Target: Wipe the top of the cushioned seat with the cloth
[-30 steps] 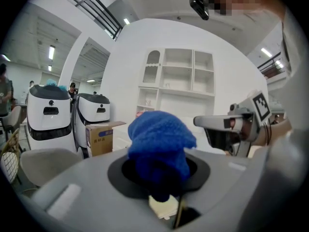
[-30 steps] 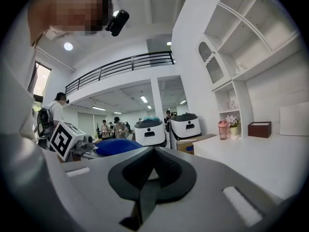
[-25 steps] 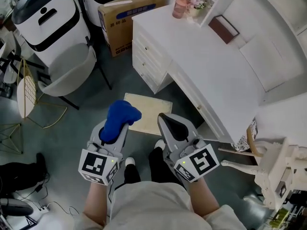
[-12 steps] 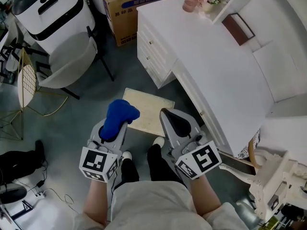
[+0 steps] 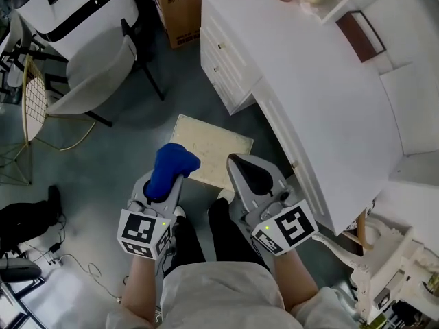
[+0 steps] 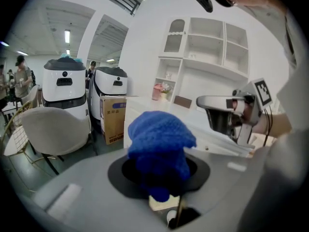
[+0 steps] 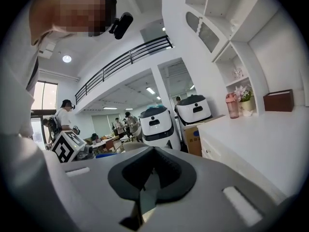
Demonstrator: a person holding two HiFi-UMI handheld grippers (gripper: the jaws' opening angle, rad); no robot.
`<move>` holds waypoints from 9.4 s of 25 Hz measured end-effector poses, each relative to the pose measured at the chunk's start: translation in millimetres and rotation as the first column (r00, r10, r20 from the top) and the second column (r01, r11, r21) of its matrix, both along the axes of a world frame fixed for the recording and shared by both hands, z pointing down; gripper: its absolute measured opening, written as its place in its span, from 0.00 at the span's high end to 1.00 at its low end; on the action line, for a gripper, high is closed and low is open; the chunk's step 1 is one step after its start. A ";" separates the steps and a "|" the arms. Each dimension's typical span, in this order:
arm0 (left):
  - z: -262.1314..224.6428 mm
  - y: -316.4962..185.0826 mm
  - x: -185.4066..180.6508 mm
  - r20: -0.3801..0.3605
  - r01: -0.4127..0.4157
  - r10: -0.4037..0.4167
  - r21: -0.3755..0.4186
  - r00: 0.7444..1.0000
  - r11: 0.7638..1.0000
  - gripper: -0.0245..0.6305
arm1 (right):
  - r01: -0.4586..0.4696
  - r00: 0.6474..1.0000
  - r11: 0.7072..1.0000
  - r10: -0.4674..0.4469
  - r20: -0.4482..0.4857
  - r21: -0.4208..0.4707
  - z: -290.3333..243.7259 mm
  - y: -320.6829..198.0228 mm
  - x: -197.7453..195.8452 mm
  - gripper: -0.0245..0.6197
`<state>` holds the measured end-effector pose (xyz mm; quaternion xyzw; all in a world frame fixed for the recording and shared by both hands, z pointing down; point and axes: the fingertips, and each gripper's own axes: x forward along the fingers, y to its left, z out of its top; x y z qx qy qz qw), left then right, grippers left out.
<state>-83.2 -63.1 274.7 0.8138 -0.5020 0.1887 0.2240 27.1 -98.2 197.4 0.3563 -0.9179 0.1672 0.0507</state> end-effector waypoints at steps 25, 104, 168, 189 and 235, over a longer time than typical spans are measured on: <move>155.7 -16.2 6.3 0.025 0.018 -0.015 -0.160 1.000 0.987 0.81 | 0.041 0.998 0.982 -0.048 -0.032 -0.184 174.4 -5.2 -3.3 0.96; 399.7 -90.0 150.2 0.261 -0.213 0.387 -0.512 0.885 0.832 0.85 | -0.184 0.983 0.943 0.178 -0.046 -0.277 270.0 -11.5 107.8 0.96; 401.1 -53.9 61.9 0.203 -0.076 0.218 -0.540 0.955 0.838 0.85 | -0.168 0.986 0.948 0.160 -0.050 -0.271 263.7 6.8 58.9 0.96; 400.1 -78.7 -29.0 0.297 0.019 0.155 -0.509 0.942 0.861 0.85 | -0.141 0.990 0.950 0.129 -0.059 -0.279 268.0 8.1 20.1 0.96; 397.3 -15.3 -78.4 0.406 0.088 0.138 -0.491 0.904 0.867 0.85 | -0.113 0.994 0.954 0.107 -0.036 -0.279 264.0 48.1 6.2 0.96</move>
